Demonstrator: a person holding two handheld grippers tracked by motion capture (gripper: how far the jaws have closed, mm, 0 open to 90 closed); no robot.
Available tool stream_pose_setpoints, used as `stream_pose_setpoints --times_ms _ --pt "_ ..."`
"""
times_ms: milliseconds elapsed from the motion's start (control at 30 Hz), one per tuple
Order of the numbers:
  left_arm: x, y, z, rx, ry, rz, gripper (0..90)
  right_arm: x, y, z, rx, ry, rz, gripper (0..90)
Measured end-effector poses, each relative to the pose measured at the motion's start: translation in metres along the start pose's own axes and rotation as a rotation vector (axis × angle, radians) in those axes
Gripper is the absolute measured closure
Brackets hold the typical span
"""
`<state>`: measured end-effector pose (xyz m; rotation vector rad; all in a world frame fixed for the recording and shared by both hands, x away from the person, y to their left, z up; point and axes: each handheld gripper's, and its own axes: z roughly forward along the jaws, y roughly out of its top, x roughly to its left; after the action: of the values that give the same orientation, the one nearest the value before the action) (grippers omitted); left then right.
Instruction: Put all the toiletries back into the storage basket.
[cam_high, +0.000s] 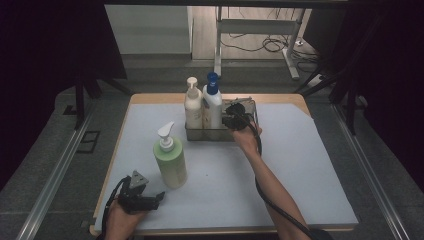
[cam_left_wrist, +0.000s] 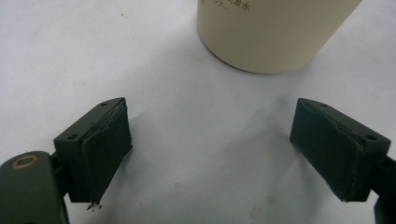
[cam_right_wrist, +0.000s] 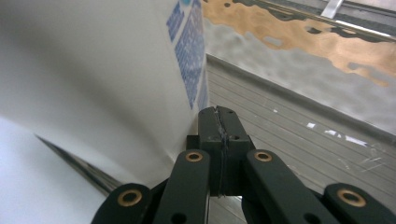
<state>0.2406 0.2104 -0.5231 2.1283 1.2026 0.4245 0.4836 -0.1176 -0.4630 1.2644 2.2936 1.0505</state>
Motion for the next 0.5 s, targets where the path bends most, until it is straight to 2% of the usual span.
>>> stream_pose_setpoints --times_ms 167,400,500 --pt "0.0 0.0 0.0 0.0 0.0 0.0 12.0 0.0044 0.0006 -0.0006 -0.002 0.006 -0.012 89.2" --pt "0.0 0.0001 0.0 0.0 0.0 0.0 12.0 0.0056 -0.0003 -0.0017 -0.01 0.015 0.002 89.2" --pt "0.0 0.0001 0.0001 0.0 0.0 0.0 12.0 0.007 -0.0008 -0.0021 -0.009 0.025 -0.008 89.2"
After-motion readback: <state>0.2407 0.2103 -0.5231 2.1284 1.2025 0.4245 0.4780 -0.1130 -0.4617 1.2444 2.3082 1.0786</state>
